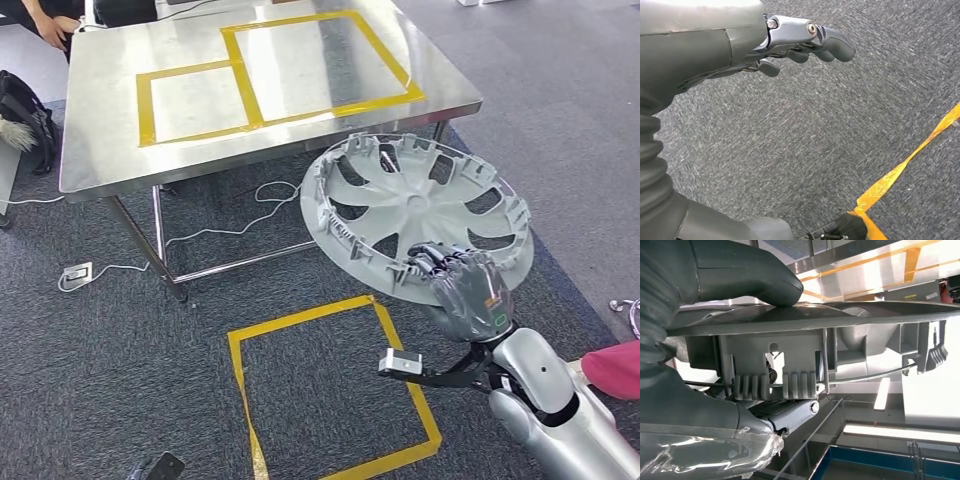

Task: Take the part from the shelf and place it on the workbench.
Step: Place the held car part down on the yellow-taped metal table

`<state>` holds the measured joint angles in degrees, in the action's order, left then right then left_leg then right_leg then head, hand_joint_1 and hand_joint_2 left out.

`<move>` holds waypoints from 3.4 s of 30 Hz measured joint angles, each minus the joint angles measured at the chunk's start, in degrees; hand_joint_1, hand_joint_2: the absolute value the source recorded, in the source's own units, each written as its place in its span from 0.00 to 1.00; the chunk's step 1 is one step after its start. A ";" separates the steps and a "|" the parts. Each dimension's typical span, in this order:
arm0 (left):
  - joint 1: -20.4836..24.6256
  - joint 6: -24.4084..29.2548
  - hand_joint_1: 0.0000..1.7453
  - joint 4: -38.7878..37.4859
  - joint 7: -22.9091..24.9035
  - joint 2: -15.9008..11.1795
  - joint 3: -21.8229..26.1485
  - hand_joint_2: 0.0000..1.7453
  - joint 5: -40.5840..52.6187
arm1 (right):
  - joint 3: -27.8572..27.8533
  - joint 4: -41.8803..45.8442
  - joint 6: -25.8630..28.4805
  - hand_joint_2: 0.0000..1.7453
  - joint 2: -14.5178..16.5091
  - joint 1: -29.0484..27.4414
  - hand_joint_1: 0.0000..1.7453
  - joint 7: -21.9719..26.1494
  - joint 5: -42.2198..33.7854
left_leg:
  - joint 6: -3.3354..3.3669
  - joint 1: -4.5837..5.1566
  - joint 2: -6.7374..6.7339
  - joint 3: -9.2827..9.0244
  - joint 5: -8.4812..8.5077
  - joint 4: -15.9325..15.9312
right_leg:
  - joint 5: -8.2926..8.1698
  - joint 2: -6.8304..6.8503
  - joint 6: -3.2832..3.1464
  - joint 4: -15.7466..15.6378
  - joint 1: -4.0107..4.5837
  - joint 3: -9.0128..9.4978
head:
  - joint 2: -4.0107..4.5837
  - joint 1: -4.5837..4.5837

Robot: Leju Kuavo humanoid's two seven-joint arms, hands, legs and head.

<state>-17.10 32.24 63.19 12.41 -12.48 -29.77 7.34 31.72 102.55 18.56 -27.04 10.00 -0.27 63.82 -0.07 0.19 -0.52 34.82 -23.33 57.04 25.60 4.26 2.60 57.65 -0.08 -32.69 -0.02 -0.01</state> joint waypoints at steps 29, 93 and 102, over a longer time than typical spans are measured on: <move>0.67 -5.31 0.00 -0.89 -5.05 0.28 0.50 1.00 -4.63 | 0.56 -1.02 -0.05 1.00 -0.02 0.84 1.00 0.44 -1.02 | 2.50 -0.06 1.06 -2.06 -2.24 -0.86 | 5.46 -4.06 1.82 14.86 -0.94 -8.03 | 0.00 0.49; -0.93 -2.51 0.00 -0.94 -1.99 2.22 2.15 1.00 -0.79 | 1.43 -1.50 -2.64 1.00 -0.02 1.37 1.00 0.92 -2.03 | 1.70 -0.23 1.55 -4.41 -5.20 0.31 | 9.57 -4.40 1.34 15.34 -0.49 -9.01 | 0.01 0.46; -0.36 -2.88 0.00 -0.91 -2.20 2.60 3.04 1.00 -0.52 | 1.51 -1.49 -2.60 1.00 -0.02 1.14 1.00 1.03 -2.03 | -0.85 -0.02 1.41 -6.46 -6.32 7.08 | -1.45 -4.29 -0.98 2.23 -0.47 -4.54 | 0.03 0.24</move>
<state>-17.46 29.35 62.28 10.22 -9.88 -26.73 6.82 33.23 101.07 15.96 -27.06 11.14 0.76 61.79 -0.92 0.17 0.90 28.36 -29.65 64.12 24.15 -0.03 1.62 59.88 -0.55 -37.22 0.01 0.23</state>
